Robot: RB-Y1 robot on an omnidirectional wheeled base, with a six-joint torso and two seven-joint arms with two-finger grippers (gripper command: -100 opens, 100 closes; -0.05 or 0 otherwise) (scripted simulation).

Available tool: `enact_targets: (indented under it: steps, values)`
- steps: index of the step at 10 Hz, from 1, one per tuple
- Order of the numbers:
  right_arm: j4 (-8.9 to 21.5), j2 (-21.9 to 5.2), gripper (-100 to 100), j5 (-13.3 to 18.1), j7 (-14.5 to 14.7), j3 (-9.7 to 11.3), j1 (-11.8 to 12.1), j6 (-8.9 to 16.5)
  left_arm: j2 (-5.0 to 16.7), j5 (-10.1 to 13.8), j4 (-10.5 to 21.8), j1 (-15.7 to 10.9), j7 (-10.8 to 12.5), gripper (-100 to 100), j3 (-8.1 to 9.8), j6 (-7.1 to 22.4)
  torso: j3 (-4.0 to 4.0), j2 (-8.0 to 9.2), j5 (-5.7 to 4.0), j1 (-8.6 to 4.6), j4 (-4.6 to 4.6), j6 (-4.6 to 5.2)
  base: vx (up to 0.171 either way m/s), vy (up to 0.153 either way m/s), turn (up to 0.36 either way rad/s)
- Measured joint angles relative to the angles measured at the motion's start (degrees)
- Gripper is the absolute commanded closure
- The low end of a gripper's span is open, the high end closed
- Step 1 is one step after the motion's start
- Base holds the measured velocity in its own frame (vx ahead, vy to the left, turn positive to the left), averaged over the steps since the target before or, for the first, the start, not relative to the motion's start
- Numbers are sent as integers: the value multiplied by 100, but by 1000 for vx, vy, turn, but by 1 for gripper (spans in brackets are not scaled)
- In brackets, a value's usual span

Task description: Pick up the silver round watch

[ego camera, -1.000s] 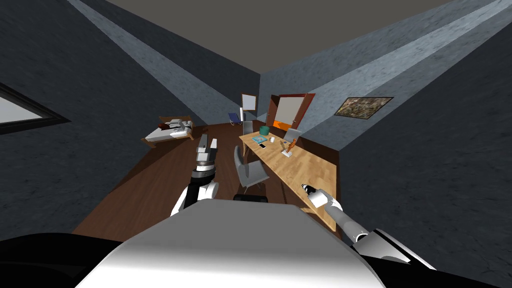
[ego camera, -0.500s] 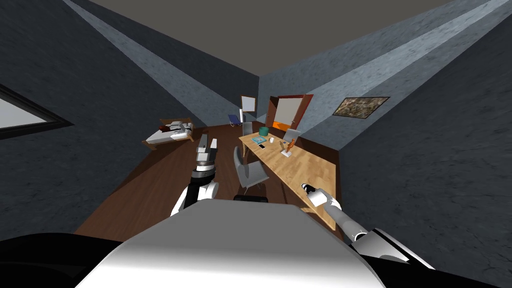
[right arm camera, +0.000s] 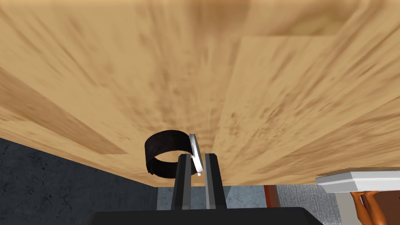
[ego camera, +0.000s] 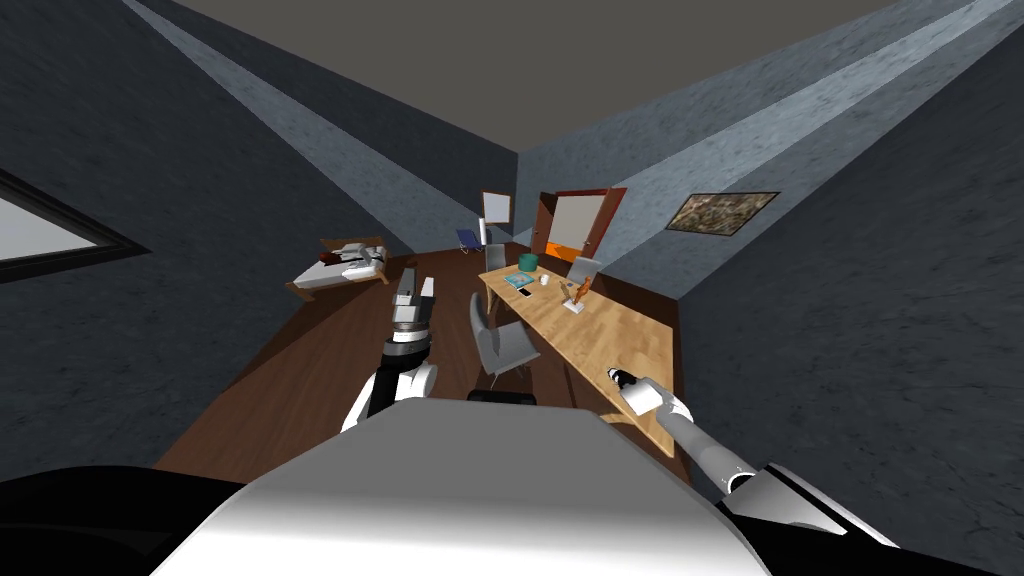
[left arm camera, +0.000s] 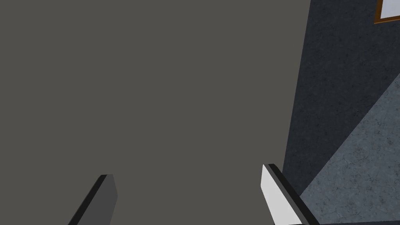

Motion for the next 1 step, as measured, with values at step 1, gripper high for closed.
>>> enact_targets:
  steps: [1]
  values:
    - [-16,-10,0,-8,2,3,4,14,0,0,0,0,0,0,0,0,-1,-3,-4,-10,0,0,0,0,0]
